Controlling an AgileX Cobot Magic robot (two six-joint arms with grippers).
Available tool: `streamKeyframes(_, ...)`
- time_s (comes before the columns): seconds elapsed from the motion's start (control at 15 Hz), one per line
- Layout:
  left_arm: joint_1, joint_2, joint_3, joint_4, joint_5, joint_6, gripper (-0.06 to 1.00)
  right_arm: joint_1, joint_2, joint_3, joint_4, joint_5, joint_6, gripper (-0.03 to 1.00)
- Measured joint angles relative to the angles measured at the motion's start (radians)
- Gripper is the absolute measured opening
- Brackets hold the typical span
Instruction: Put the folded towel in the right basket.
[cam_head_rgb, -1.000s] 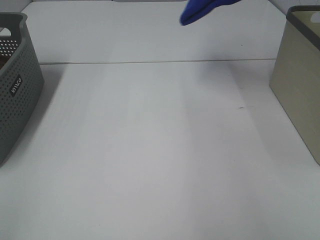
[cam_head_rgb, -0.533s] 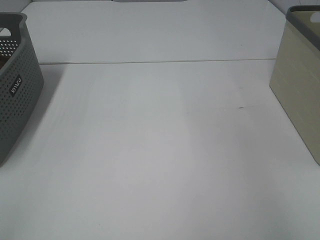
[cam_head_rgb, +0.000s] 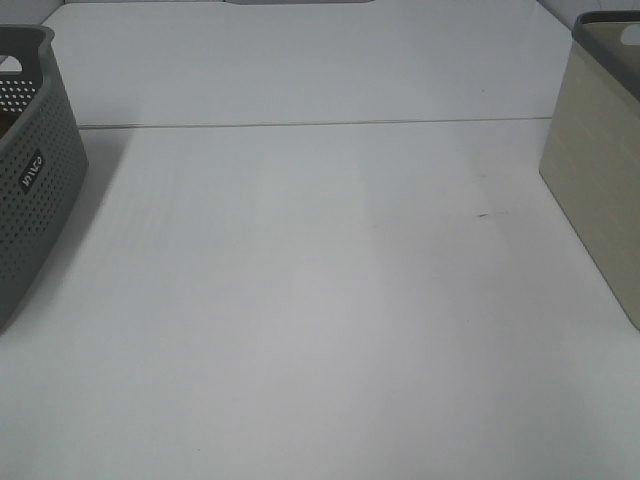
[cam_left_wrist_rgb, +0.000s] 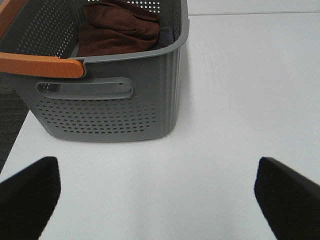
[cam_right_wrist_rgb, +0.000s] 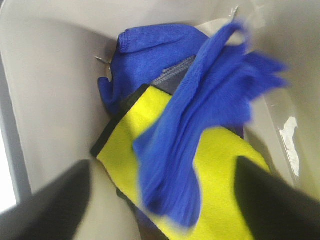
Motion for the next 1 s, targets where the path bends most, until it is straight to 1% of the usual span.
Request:
streamKeyframes(0.13, 0.0, 0.0, 0.0, 0.0, 0.0, 0.0, 0.98, 0.001, 0.0, 0.0, -0.001, 0.0, 0.003, 0.95)
streamKeyframes(0.2, 0.0, 0.0, 0.0, 0.0, 0.0, 0.0, 0.98, 0.01, -0.004, 0.0, -0.002, 0.0, 0.006, 0.96)
streamKeyframes(0.27, 0.0, 0.0, 0.0, 0.0, 0.0, 0.0, 0.98, 0.037, -0.012, 0.0, -0.009, 0.0, 0.015, 0.97)
streamKeyframes(0.33, 0.0, 0.0, 0.0, 0.0, 0.0, 0.0, 0.98, 0.092, -0.026, 0.0, -0.025, 0.0, 0.032, 0.97)
streamKeyframes(0.4, 0.0, 0.0, 0.0, 0.0, 0.0, 0.0, 0.98, 0.127, -0.034, 0.0, -0.034, 0.0, 0.039, 0.97)
streamKeyframes(0.47, 0.0, 0.0, 0.0, 0.0, 0.0, 0.0, 0.98, 0.273, -0.06, 0.0, -0.109, 0.0, 0.079, 0.97)
streamKeyframes(0.6, 0.0, 0.0, 0.0, 0.0, 0.0, 0.0, 0.98, 0.362, -0.104, 0.009, -0.148, -0.001, 0.098, 0.98)
streamKeyframes(0.67, 0.0, 0.0, 0.0, 0.0, 0.0, 0.0, 0.98, 0.384, -0.144, 0.039, -0.156, -0.004, 0.108, 0.98)
streamKeyframes(0.8, 0.0, 0.0, 0.0, 0.0, 0.0, 0.0, 0.98, 0.403, -0.237, 0.15, -0.158, -0.006, 0.112, 0.98)
streamKeyframes(0.87, 0.0, 0.0, 0.0, 0.0, 0.0, 0.0, 0.98, 0.407, -0.316, 0.248, -0.158, -0.006, 0.122, 0.98)
streamKeyframes(1.0, 0.0, 0.0, 0.0, 0.0, 0.0, 0.0, 0.98, 0.407, -0.548, 0.49, -0.161, -0.022, 0.13, 0.98)
